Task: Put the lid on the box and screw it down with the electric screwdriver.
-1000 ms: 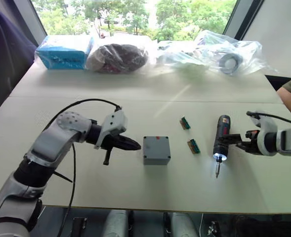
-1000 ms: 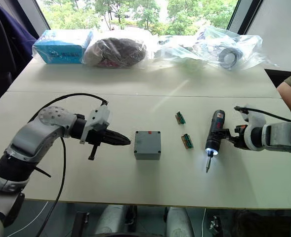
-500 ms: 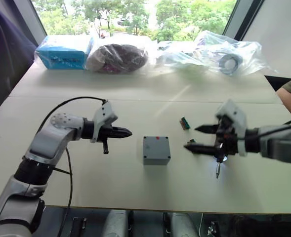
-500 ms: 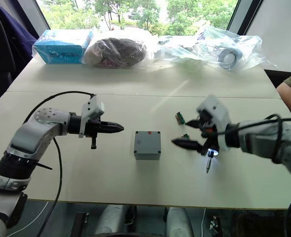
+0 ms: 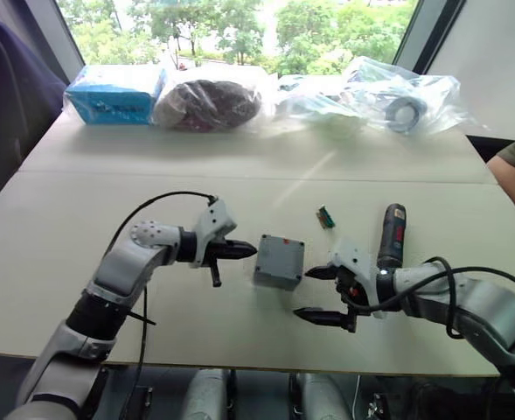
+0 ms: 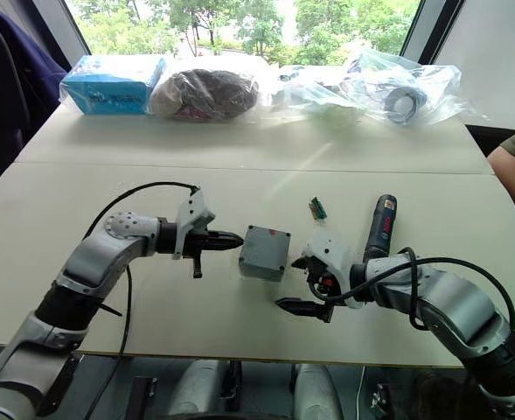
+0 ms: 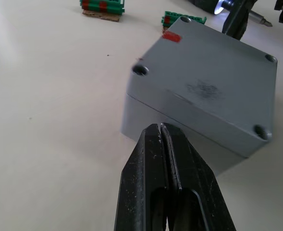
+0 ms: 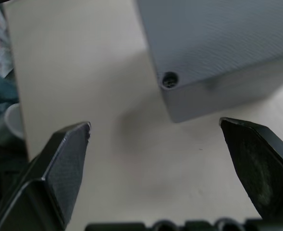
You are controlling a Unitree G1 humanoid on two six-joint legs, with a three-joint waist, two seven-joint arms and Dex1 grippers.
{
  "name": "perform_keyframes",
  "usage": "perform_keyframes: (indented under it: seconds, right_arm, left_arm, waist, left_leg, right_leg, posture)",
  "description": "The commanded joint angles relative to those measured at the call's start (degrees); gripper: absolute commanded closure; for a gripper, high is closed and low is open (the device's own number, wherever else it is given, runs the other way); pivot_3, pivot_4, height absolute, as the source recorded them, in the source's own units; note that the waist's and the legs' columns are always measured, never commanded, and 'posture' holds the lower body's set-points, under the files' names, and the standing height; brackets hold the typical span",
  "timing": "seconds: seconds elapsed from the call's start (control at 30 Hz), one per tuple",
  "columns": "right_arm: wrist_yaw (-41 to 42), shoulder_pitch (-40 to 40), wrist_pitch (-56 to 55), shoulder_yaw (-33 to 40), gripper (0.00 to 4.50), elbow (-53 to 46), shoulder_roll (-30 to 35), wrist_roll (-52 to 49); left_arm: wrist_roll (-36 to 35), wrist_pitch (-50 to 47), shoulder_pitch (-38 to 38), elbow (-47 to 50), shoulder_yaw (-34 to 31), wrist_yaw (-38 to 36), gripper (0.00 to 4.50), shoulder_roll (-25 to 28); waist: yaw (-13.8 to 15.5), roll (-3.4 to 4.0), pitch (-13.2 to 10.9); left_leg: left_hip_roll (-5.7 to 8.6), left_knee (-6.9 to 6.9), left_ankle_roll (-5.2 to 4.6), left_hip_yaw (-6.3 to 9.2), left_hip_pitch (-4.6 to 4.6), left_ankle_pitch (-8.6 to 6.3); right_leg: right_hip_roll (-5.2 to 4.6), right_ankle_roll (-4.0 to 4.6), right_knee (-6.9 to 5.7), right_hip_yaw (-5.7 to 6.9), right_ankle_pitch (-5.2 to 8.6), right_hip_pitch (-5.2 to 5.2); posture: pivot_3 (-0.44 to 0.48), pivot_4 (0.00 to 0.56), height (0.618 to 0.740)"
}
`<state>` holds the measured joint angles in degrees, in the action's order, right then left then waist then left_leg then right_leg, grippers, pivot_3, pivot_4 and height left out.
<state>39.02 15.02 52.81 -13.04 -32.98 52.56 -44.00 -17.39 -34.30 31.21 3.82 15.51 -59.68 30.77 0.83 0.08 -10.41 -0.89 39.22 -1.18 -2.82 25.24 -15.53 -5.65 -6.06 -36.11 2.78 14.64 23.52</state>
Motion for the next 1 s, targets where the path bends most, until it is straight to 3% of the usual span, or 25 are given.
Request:
perform_keyframes:
  seconds: [0.03, 0.23, 0.37, 0.5, 0.6, 0.77, 1.0]
  right_arm:
    - [0.34, 1.52, 2.7, 2.29, 0.02, -2.54, -2.43, -3.28]
    - [0.11, 2.81, 7.3, 4.61, 0.02, -4.17, -4.49, -7.0]
    - [0.68, 3.42, 8.43, 8.36, 0.02, -4.61, -2.52, -8.13]
    - [1.72, 3.64, 6.06, 9.41, 0.02, -2.88, 2.12, -2.32]
    - [4.98, 2.87, -1.67, 2.44, 0.02, 1.91, 6.86, 9.32]
    - [6.03, 6.94, -7.5, 1.26, 0.02, 9.02, 0.49, 13.4]
    - [11.71, 8.18, -9.35, -3.14, 0.02, 7.86, -2.42, 16.04]
  left_arm:
    - [1.32, 3.03, 3.32, -1.76, 1.6, -1.26, 4.5, -1.51]
    - [5.7, 8.35, 7.76, -9.66, 3.41, -2.19, 4.5, -2.94]
    - [6.49, 9.52, 8.43, -11.42, 2.4, -3.43, 4.5, -1.01]
    - [5.4, 7.55, 6.32, -8.68, 1.35, -5.15, 4.5, 2.22]
    - [1.61, 2.78, 0.94, -1.31, 1.33, -8.89, 4.5, 6.13]
    - [-0.28, -1.11, -2.36, 4.87, 1.04, -7.37, 4.5, 5.78]
    - [1.34, -0.81, -1.01, 3.95, 1.53, -3.67, 4.5, 2.52]
  waist:
    - [-0.03, 0.0, 0.0]
    - [-0.07, 0.0, 0.0]
    - [-0.13, 0.0, 0.0]
    - [-0.15, 0.0, 0.0]
    - [-0.2, 0.02, 0.01]
    - [-0.13, 0.0, 0.01]
    - [-0.1, 0.0, 0.02]
  left_leg:
    - [0.01, 0.0, 0.0, 0.0, 0.0, 0.0]
    - [0.08, 0.0, 0.0, -0.01, -0.01, 0.0]
    - [0.07, 0.01, 0.0, -0.01, -0.01, 0.0]
    - [0.05, 0.0, 0.0, -0.02, -0.02, 0.0]
    - [0.03, 0.0, 0.0, -0.03, -0.02, 0.0]
    - [0.01, 0.02, 0.05, -0.1, -0.03, 0.03]
    - [0.06, 0.03, 0.08, -0.07, -0.07, 0.05]
  right_leg:
    - [0.0, 0.0, 0.0, 0.0, 0.0, 0.0]
    - [0.0, 0.0, -0.02, 0.0, 0.0, 0.01]
    - [0.0, 0.0, -0.02, 0.0, 0.0, 0.0]
    - [0.0, 0.0, -0.04, 0.0, 0.0, 0.03]
    - [0.0, 0.0, -0.02, -0.01, 0.0, 0.03]
    - [0.01, 0.0, -0.11, -0.11, -0.01, 0.08]
    - [0.01, 0.0, -0.13, -0.1, -0.01, 0.02]
  posture:
    - [0.0, 0.15, 0.74]
    - [0.0, 0.15, 0.74]
    - [0.0, 0.15, 0.74]
    - [0.0, 0.15, 0.74]
    - [0.0, 0.15, 0.74]
    - [0.0, 0.15, 0.74]
    - [0.0, 0.15, 0.74]
